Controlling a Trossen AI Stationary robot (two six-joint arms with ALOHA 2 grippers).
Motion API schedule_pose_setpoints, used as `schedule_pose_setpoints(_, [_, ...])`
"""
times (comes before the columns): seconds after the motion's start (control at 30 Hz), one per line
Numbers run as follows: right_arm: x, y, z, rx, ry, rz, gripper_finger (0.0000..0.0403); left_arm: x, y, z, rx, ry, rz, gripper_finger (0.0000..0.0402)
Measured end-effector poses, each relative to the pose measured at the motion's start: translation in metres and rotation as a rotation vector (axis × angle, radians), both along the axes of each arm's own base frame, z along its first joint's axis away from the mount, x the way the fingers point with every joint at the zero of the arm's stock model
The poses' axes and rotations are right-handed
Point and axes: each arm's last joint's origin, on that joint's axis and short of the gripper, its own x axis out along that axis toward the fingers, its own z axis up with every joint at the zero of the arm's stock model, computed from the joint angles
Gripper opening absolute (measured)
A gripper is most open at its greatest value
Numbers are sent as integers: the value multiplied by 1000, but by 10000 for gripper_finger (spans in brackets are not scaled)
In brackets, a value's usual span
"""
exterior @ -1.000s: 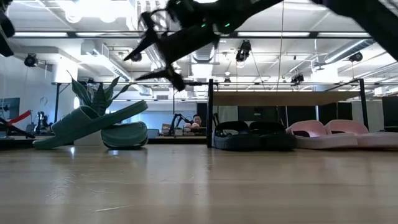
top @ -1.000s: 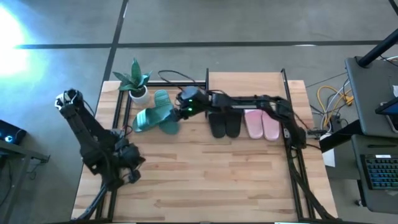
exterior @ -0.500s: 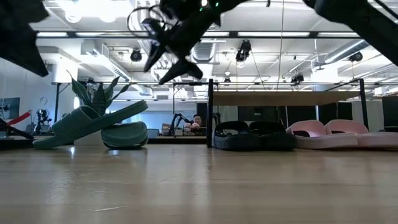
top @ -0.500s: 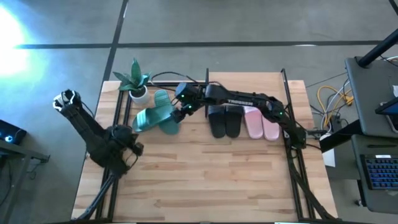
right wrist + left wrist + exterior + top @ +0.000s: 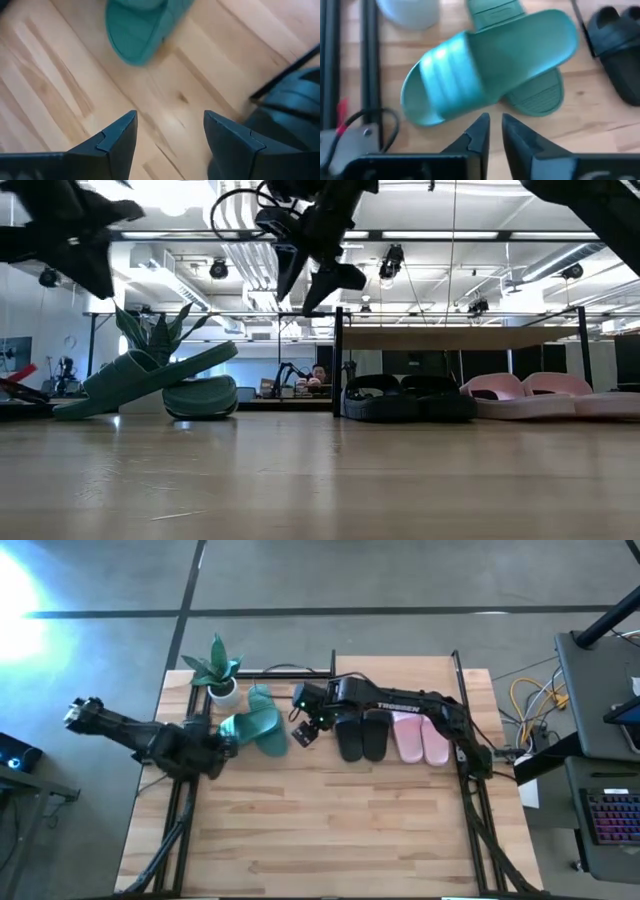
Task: Pick and place slides into the shelf
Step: Put the left green slide on the shelf
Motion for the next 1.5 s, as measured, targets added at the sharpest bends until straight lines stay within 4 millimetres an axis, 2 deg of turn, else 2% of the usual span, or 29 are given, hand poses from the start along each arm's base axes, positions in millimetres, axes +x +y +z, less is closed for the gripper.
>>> schedule_pose_setpoints(0.1, [-4, 15, 1, -30, 35, 15, 219, 19, 8, 1, 7, 114, -22, 68])
schedule_pose_setpoints(0.2, [-18, 32, 13, -74, 63, 13, 219, 35, 20, 0, -20, 254, -20, 97])
schedule_pose_setpoints(0.37, [-55, 55, 32, -149, 94, -76, 219, 54, 40, -4, -87, 377, 53, 132])
schedule_pose_setpoints(0.53, [-112, 73, 52, -150, 53, -188, 219, 68, 51, -15, -122, 466, 82, 148])
schedule_pose_setpoints(0.77, [-191, 98, 45, -145, -8, -384, 219, 85, 60, -32, -161, 509, 101, 149])
schedule_pose_setpoints(0.93, [-227, 110, 28, -89, -81, -488, 219, 89, 70, -44, -172, 587, 103, 148])
schedule_pose_setpoints(1.07, [-239, 115, 15, -49, -146, -547, 219, 91, 78, -52, -169, 639, 119, 148])
schedule_pose_setpoints(1.27, [-241, 117, 0, -52, -123, -556, 219, 97, 91, -67, -186, 744, 86, 138])
schedule_pose_setpoints(1.37, [-241, 116, -5, -60, -106, -553, 219, 100, 94, -75, -195, 786, 46, 111])
schedule_pose_setpoints(1.5, [-243, 116, -8, -80, -92, -541, 219, 104, 95, -80, -197, 815, -25, 47])
